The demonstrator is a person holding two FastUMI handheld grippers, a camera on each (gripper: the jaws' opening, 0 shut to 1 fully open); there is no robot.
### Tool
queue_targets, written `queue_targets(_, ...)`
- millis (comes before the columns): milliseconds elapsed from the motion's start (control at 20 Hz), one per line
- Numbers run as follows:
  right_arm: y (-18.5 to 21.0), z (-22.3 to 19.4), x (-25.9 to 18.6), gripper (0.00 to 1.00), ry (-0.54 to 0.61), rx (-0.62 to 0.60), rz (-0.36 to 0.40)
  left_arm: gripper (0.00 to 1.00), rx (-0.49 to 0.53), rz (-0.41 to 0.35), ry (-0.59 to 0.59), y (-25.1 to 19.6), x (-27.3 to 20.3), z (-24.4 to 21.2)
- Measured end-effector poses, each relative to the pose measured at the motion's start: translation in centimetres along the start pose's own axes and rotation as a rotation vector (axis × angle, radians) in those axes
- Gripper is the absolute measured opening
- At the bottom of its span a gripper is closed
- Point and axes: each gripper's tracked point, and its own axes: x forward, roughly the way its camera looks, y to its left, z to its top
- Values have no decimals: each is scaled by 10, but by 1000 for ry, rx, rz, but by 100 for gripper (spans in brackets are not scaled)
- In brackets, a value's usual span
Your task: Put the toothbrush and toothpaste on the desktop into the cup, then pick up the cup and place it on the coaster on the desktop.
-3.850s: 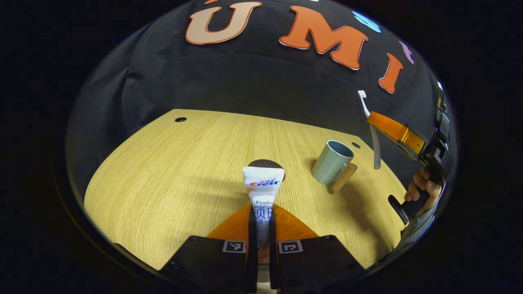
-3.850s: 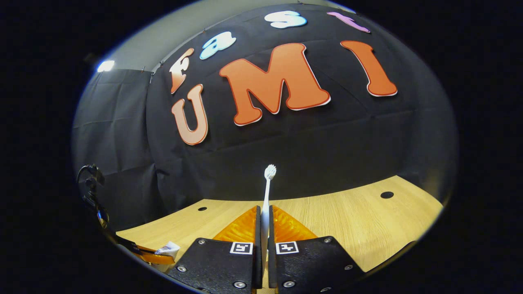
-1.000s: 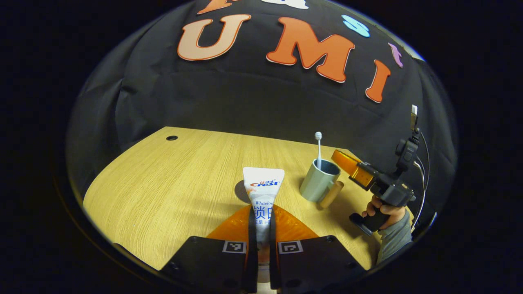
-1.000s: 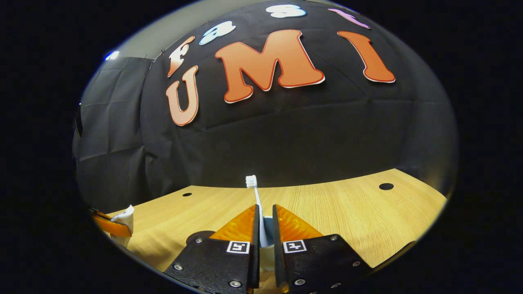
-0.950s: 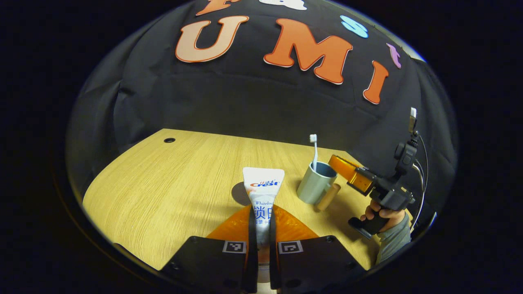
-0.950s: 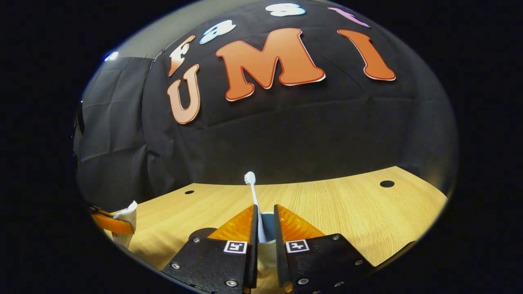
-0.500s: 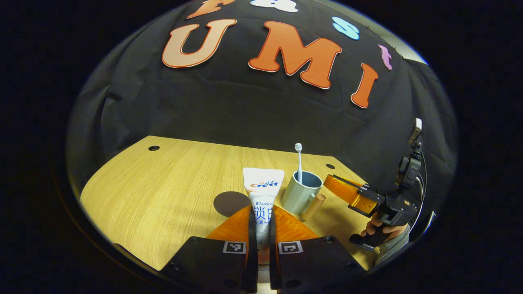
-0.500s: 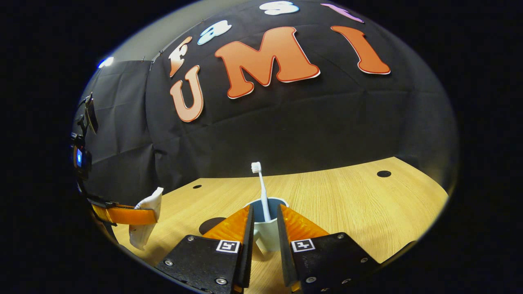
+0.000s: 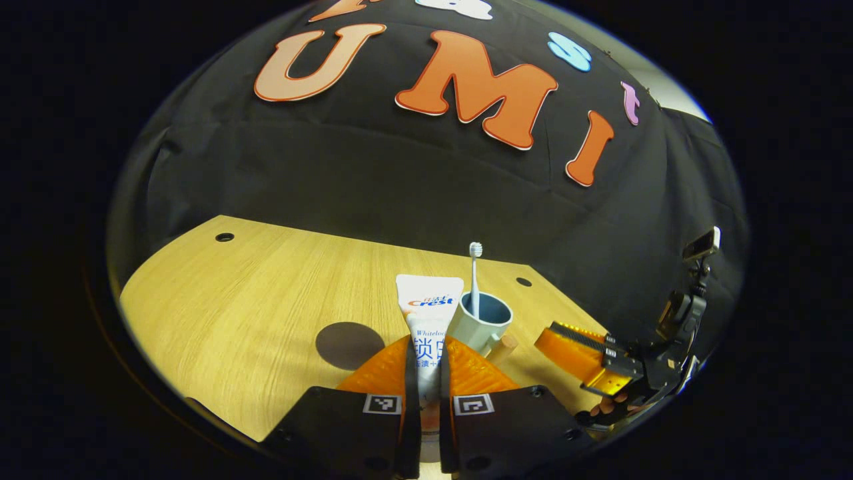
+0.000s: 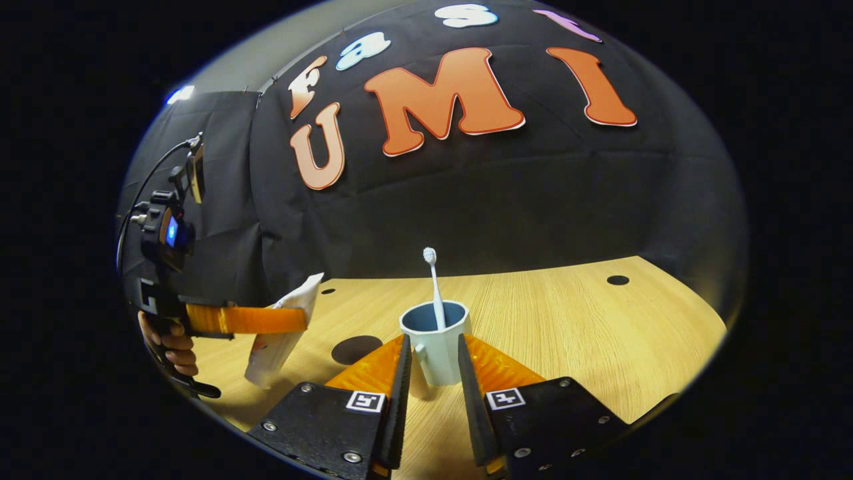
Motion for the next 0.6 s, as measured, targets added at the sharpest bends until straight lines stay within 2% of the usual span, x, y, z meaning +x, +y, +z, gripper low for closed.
queue_targets(350, 0, -14, -19, 54, 28, -20, 12, 14, 8, -51, -61, -20, 18, 16)
queue_targets(600, -3, -20, -35, 54, 31, -46, 2, 14, 2, -89, -110, -36, 39, 33)
